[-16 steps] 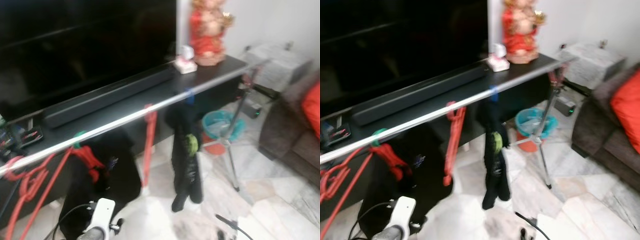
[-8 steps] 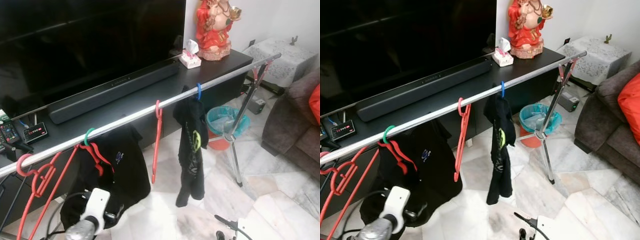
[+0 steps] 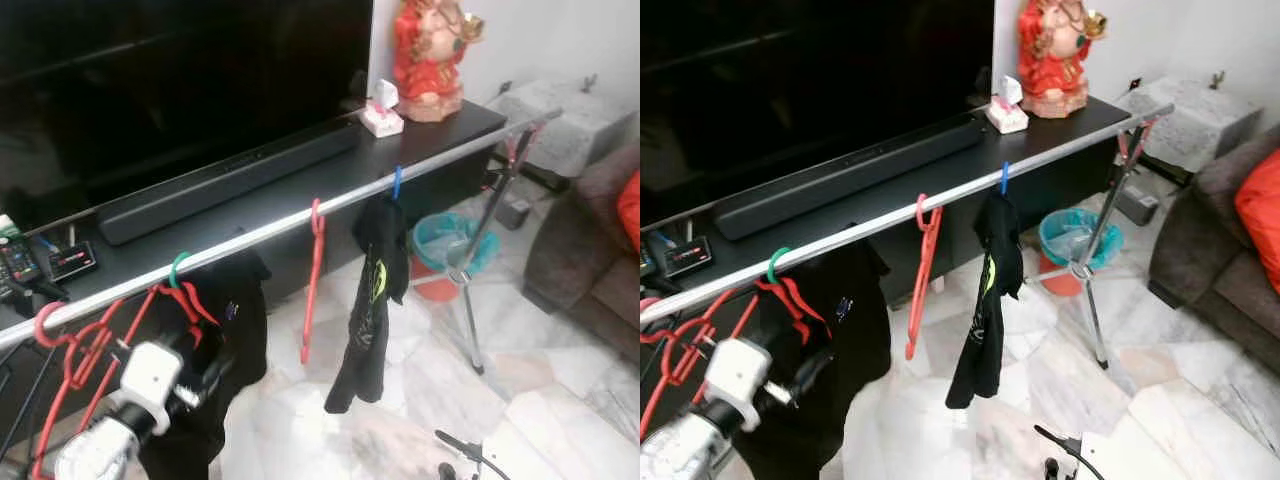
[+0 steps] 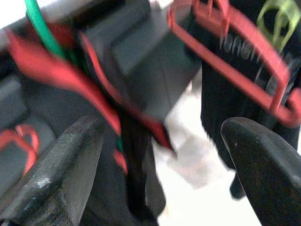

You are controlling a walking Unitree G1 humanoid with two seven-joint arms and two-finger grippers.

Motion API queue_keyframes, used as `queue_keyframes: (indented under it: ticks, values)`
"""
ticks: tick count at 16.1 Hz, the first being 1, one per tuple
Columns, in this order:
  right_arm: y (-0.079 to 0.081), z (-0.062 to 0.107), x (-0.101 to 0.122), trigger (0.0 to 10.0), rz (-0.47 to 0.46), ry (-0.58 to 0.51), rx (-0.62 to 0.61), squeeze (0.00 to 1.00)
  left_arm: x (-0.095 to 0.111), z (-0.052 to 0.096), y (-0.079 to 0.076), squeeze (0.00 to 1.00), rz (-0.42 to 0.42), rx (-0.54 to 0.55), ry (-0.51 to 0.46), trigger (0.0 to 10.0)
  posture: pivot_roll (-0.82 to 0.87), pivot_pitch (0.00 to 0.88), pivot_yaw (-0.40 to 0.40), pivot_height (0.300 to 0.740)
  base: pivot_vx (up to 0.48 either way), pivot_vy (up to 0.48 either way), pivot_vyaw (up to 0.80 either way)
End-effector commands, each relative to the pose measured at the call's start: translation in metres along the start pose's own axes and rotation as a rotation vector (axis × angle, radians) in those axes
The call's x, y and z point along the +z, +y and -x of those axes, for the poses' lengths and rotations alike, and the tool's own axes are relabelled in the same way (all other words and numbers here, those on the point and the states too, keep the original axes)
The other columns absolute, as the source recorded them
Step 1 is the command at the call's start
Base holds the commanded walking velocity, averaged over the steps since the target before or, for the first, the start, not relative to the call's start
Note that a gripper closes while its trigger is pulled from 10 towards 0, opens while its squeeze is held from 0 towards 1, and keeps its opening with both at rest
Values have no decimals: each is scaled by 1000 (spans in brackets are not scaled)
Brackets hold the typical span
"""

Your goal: Hang hanger

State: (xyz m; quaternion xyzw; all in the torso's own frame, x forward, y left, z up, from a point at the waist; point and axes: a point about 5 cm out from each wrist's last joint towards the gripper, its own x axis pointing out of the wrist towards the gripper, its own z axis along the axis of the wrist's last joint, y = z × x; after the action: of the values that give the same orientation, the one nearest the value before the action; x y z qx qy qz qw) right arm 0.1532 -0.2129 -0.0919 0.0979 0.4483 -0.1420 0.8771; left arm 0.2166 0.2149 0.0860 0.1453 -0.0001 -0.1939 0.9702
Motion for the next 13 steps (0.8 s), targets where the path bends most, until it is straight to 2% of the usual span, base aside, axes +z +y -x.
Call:
queue_keyframes:
  ticks: [1,2,3,7,9,13]
  values:
    - [0,1,-4,10000,-11,18,-3,0,13,0,7,0,-37,31,-10,10000,-155,24,67,740,0,0,0]
    - [0,1,-4,10000,-12,18,-4,0,18,-1,10,0,-48,57,-17,10000,-155,24,67,740,0,0,0]
    - [0,1,-4,10000,-12,18,-4,0,22,-7,18,1000,-46,130,-2,10000,-153,20,66,740,0,0,0]
    - [2,0,-3,10000,-19,14,-3,0,3,-25,13,1000,-69,103,157,10000,-176,12,72,740,0,0,0]
    - [2,0,-3,10000,-29,13,-7,0,0,-36,12,1000,-94,103,195,10000,-182,7,72,740,0,0,0]
    - [1,0,-2,10000,-30,14,-9,0,-7,-32,25,1000,-104,237,319,10000,-167,21,63,740,0,0,0]
